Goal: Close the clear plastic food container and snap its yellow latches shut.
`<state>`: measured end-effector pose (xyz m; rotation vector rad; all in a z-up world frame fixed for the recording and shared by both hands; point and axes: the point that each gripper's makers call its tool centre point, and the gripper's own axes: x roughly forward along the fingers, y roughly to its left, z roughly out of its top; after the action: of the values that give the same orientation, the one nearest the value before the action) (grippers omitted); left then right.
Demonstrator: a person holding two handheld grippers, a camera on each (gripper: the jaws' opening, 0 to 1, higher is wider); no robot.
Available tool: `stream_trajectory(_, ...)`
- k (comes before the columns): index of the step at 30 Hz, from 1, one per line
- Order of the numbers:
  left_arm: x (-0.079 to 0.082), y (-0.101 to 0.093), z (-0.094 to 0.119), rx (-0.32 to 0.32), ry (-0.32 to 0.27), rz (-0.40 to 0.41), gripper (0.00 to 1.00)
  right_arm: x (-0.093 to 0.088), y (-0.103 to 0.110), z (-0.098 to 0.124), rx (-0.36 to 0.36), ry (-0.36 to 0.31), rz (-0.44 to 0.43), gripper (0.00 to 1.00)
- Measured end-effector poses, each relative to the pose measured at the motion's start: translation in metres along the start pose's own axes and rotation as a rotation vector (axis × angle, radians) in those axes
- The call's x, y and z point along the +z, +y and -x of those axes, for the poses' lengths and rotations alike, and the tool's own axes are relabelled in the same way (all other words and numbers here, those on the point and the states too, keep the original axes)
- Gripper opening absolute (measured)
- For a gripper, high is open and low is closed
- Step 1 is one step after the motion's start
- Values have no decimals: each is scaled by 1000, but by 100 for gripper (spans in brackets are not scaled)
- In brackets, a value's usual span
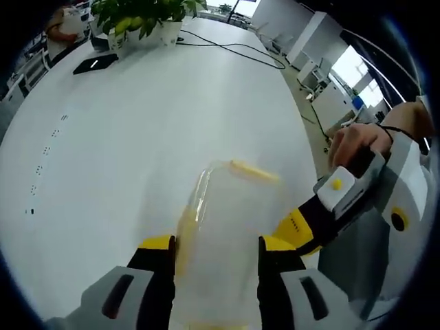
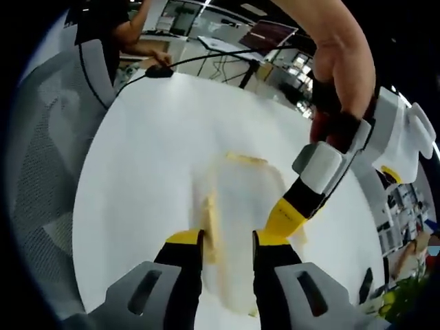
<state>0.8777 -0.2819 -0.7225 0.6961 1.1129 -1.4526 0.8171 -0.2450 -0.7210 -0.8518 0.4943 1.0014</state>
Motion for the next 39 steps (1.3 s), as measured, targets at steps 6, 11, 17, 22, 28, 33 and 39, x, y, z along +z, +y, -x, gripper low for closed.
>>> stream_trajectory(6, 1, 3, 0, -13, 9, -7, 42, 0, -2, 1, 35, -11, -31, 24)
stream_trajectory(11, 0, 4, 0, -26, 9, -12, 41, 0, -2, 1, 44, -18, -38, 24)
stream_trajectory(17, 1, 6, -1, -26, 17, -14, 41, 0, -2, 1, 40, -12, -29, 24)
stream_trajectory(22, 1, 5, -1, -25, 21, -14, 41, 0, -1, 0, 25, -4, -18, 23)
stream_trajectory(28, 1, 4, -1, -20, 28, -13, 40, 0, -2, 0, 20, 1, -13, 23)
stream_trajectory(33, 1, 4, -1, -18, 35, -10, 39, 0, 0, -2, -1, 19, 14, 23)
stream_trajectory(39, 0, 4, -1, -16, 41, -3, 39, -1, 0, -3, -33, 41, 50, 23)
